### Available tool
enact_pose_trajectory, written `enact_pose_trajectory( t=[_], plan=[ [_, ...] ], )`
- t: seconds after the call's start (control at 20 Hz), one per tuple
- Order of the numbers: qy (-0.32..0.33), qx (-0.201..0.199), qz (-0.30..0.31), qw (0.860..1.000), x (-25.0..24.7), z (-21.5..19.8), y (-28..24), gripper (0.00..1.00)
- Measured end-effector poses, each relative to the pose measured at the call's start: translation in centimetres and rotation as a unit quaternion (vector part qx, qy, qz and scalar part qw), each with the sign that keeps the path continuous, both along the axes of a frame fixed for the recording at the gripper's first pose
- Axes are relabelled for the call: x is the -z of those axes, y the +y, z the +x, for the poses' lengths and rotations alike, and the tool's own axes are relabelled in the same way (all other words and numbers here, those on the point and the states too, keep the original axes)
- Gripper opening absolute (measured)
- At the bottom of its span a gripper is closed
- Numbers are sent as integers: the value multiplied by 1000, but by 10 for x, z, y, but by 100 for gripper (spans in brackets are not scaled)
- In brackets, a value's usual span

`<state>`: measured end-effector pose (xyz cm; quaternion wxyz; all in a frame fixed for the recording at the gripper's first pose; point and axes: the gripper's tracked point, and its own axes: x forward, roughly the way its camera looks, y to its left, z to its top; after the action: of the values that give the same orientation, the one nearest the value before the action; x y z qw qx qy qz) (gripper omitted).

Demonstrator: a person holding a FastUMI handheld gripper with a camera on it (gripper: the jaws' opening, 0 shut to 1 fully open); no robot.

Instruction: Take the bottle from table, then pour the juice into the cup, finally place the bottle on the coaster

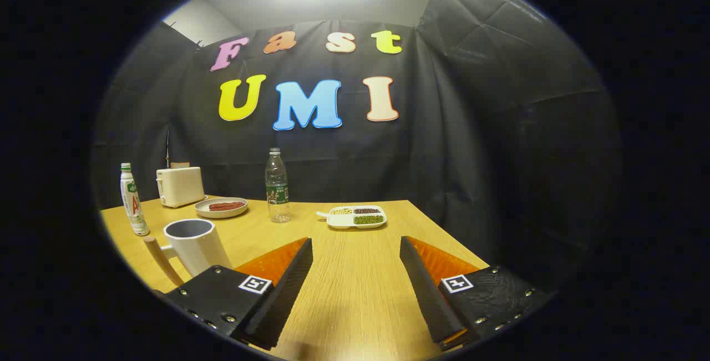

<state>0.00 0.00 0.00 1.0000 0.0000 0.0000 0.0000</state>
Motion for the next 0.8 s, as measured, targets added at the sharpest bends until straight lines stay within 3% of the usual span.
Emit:
enact_pose_trajectory(
  t=[0.2, 0.35, 0.6, 0.8],
  plan=[
    [-37, 9, 15, 999, -36, 34, -1, 96],
    [-79, 29, 19, 996, -80, 27, 10, 96],
    [-86, 143, -58, 984, -128, -17, 26, 96],
    [-88, 116, -33, 989, -146, -42, 106, 96]
  ],
)
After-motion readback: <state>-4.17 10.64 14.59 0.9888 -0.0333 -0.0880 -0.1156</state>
